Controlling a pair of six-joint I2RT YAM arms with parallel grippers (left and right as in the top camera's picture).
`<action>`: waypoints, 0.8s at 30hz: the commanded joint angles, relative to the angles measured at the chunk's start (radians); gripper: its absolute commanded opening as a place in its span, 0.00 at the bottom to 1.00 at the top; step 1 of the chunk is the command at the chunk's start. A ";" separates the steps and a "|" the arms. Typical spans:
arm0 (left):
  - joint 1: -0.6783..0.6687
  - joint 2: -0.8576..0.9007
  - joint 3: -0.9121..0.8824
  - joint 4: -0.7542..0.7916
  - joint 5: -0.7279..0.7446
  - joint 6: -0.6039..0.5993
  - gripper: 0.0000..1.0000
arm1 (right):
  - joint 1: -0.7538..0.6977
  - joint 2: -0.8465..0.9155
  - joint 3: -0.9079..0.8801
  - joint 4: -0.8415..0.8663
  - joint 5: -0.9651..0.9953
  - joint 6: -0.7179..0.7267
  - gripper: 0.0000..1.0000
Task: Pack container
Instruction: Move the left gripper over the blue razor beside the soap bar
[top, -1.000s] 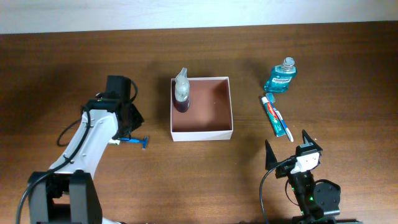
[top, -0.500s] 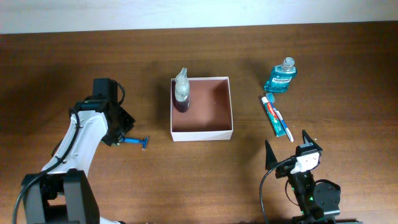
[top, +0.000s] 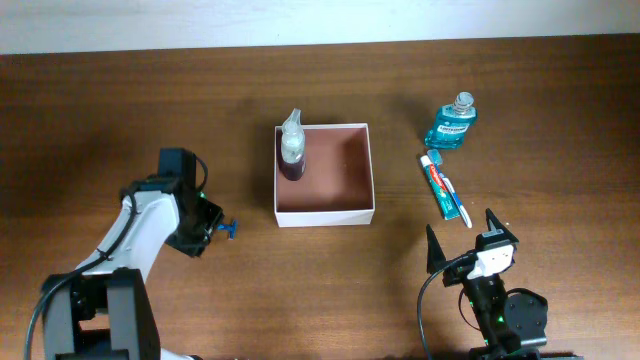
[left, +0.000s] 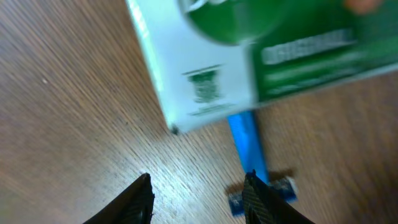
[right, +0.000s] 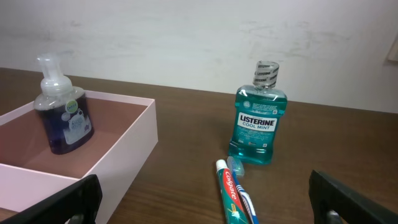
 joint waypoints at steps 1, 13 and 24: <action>0.002 -0.021 -0.050 0.058 0.043 -0.068 0.47 | -0.004 -0.006 -0.005 -0.005 -0.002 0.000 0.98; 0.003 -0.021 -0.068 0.154 0.144 -0.066 0.47 | -0.004 -0.006 -0.005 -0.005 -0.002 0.000 0.99; 0.003 -0.112 -0.068 0.151 0.274 -0.060 0.43 | -0.004 -0.006 -0.005 -0.005 -0.001 0.000 0.99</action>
